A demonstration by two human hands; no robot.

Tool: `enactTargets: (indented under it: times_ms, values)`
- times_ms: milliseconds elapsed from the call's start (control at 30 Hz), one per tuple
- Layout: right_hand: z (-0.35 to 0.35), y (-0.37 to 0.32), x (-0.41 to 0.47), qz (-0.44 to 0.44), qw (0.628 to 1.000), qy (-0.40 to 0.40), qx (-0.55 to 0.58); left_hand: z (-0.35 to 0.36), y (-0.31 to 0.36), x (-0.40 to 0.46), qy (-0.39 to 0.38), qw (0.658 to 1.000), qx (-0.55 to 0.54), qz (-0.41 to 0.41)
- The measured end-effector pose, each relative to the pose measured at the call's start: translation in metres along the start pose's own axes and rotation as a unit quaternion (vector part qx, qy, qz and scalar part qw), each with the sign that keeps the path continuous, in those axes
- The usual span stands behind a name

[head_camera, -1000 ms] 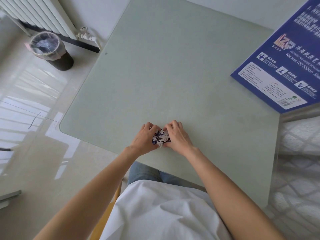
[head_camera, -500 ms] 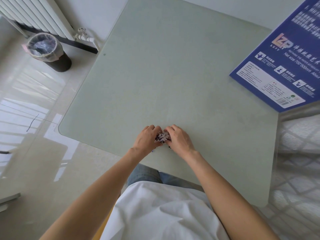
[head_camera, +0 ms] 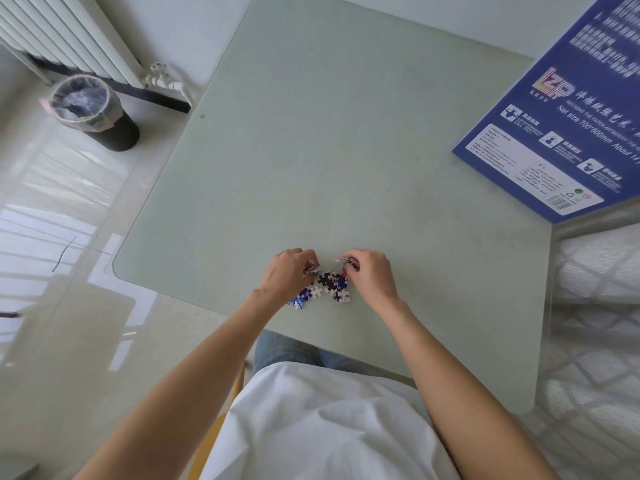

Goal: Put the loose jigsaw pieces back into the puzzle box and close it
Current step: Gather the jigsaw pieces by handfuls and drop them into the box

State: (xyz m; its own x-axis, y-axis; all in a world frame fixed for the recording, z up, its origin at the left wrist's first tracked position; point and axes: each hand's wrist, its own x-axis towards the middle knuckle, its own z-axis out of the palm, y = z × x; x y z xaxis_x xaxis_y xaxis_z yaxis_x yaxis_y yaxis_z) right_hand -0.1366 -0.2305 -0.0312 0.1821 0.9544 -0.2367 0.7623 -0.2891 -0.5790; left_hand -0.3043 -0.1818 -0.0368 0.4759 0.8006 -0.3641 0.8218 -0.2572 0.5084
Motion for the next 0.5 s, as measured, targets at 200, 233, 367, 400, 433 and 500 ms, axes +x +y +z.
enactTargets:
  times_ms: [200,233,367,400,433,500]
  values:
    - [-0.016,0.014,0.003,0.065,0.995,0.002,0.075,-0.013,0.000,0.004,0.009,0.999,-0.035,-0.008]
    - [-0.020,0.016,0.003,0.070,0.994,0.002,0.085,-0.017,0.002,0.005,0.007,0.999,-0.046,-0.009]
    - [-0.040,0.019,-0.001,0.072,0.991,-0.007,0.111,-0.034,0.016,0.010,0.014,0.996,-0.093,-0.008]
    - [-0.049,0.019,-0.003,0.069,0.990,-0.006,0.121,-0.040,0.022,0.013,0.018,0.995,-0.101,-0.001]
    - [-0.062,0.019,-0.004,0.068,0.989,-0.003,0.131,-0.049,0.032,0.016,0.019,0.994,-0.108,0.006]
    - [-0.085,0.018,-0.006,0.066,0.987,-0.001,0.146,-0.063,0.049,0.024,0.024,0.991,-0.127,0.022]
